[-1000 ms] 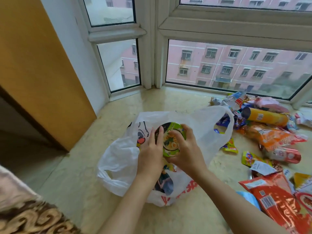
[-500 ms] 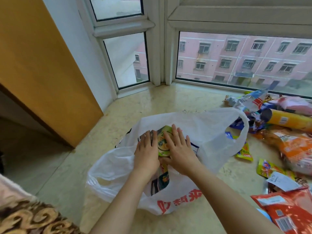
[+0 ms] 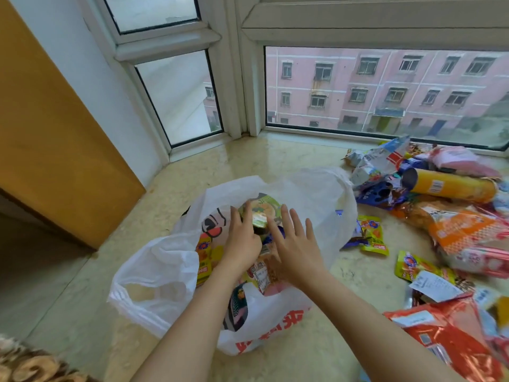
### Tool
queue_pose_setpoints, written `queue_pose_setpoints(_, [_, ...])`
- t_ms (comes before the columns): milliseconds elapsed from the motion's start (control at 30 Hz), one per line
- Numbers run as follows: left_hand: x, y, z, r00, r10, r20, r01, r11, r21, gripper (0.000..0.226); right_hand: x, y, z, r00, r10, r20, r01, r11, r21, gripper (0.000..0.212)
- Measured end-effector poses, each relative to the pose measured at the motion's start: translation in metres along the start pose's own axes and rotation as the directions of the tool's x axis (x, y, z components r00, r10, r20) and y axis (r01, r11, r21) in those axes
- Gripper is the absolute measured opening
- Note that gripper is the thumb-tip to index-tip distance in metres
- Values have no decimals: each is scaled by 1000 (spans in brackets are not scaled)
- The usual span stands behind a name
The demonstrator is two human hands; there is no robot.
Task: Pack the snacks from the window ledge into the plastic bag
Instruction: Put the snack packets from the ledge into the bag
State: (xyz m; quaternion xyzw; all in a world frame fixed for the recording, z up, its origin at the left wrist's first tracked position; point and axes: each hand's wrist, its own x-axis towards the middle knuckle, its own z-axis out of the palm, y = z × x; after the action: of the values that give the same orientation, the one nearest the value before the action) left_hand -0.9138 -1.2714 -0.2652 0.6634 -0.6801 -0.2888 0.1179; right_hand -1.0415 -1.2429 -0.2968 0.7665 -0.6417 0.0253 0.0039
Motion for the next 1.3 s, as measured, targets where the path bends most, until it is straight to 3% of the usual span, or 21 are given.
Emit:
queue_pose_setpoints(167, [-28, 26, 9, 978, 162, -133, -119, 951, 284, 60, -17, 24, -15, 990, 2, -142, -5, 1000, -18, 80])
queue_pose_setpoints(300, [-48, 42, 21, 864, 414, -285, -318, 889, 328, 45, -41, 44, -37, 966, 3, -258, 7, 999, 39, 61])
queue_pose_setpoints(433, [-68, 65, 41, 779, 566, -270, -463, 809, 361, 42, -80, 71, -52, 952, -1, -306, 17, 999, 49, 59])
queue_pose_setpoints(600, [-80, 98, 101, 747, 650, -138, -599, 749, 284, 51, -117, 124, -48, 967, 102, -232, -100, 995, 20, 63])
queue_pose_setpoints(767, [-55, 127, 159, 845, 530, 74, -526, 797, 297, 74, -127, 169, -27, 969, 213, -128, -218, 976, -25, 71])
queue_pose_setpoints(867, [-29, 140, 173, 879, 464, 111, -470, 802, 369, 76, -122, 185, -13, 967, 249, -64, -252, 966, -52, 73])
queue_pose_setpoints(1067, [42, 129, 201, 961, 202, 187, -249, 929, 275, 94, -85, 207, 25, 942, 331, 49, -327, 942, -74, 86])
queue_pose_setpoints(1300, [90, 117, 225, 948, 271, 165, -301, 934, 194, 87, -42, 215, 66, 902, 378, 208, -373, 926, -63, 84])
